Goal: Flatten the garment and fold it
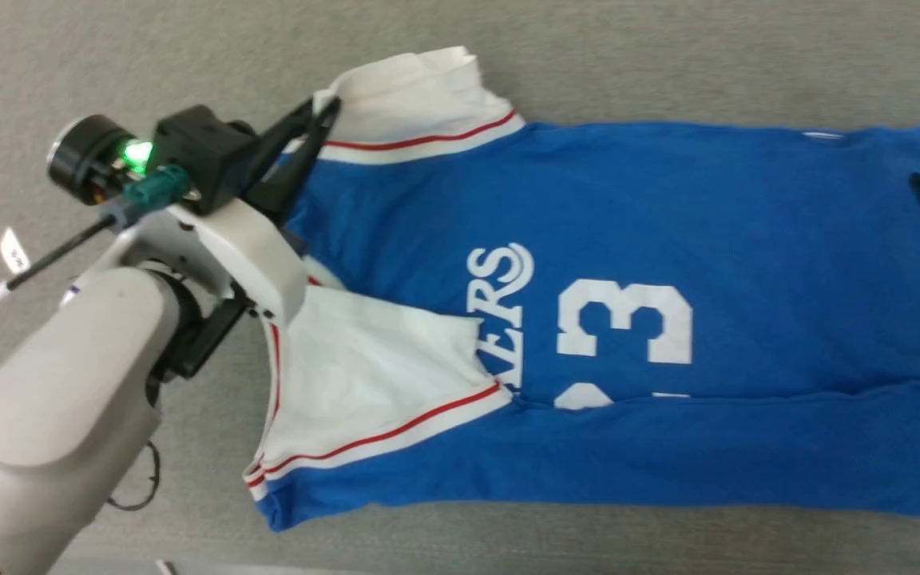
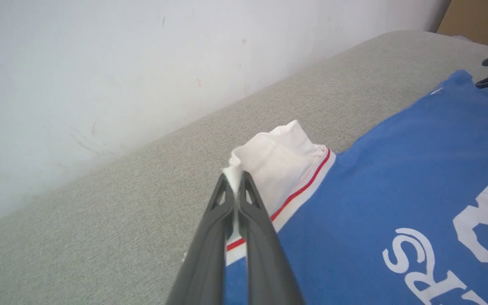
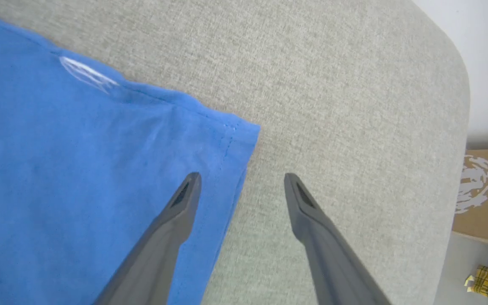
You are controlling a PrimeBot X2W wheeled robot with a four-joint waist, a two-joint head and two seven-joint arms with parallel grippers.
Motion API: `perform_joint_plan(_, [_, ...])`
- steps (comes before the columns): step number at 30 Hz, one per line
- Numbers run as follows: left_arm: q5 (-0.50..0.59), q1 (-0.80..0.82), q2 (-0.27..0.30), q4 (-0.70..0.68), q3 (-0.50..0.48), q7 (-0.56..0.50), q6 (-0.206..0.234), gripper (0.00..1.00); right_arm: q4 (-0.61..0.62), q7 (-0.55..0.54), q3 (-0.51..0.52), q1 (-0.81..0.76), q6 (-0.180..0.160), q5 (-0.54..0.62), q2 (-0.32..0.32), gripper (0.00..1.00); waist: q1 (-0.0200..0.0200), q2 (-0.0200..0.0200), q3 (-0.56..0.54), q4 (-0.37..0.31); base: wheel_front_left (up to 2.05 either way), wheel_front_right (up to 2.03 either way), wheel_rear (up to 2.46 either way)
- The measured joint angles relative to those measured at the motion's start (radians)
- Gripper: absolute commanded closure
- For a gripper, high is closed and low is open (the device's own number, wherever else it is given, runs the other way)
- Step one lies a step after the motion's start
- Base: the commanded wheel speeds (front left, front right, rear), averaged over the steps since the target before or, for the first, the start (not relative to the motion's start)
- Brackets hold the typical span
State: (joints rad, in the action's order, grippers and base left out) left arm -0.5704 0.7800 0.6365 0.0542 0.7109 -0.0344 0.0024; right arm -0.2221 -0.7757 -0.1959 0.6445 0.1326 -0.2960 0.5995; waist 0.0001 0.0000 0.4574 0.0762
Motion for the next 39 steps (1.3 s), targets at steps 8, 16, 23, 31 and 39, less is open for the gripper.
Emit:
perform_joint_plan(8, [0.002,-0.004,-0.019,-0.033,0.016,0.001,0.011,1.0,-0.118,0.014,-0.088,0.088,-0.001,0.024,0.039,0.0,-0.0002,0.0,0.043,0.059,0.0,0.0,0.0])
perform_joint_plan(16, [-0.003,-0.025,-0.024,-0.01,0.012,0.03,0.026,1.0,-0.171,0.06,-0.14,0.115,-0.001,0.012,0.022,1.0,-0.0001,0.0,0.039,0.062,0.0,0.0,0.0])
perform_joint_plan(23, [-0.058,-0.097,-0.027,0.016,-0.02,0.069,0.06,1.0,-0.224,0.194,-0.138,0.082,-0.001,0.013,0.005,1.0,0.0,0.0,-0.032,0.048,0.0,0.0,0.0])
perform_joint_plan(31, [-0.15,-0.263,0.017,-0.046,-0.07,0.081,0.131,1.0,-0.141,0.314,-0.037,-0.081,0.0,0.004,-0.014,1.0,-0.0001,0.0,-0.155,0.029,0.0,0.0,0.0])
perform_joint_plan(39, [-0.254,-0.462,0.079,-0.139,-0.066,0.012,0.167,1.0,0.013,0.336,0.097,-0.343,0.0,-0.004,-0.068,1.0,-0.0005,0.0,-0.269,0.014,0.0,0.0,0.0])
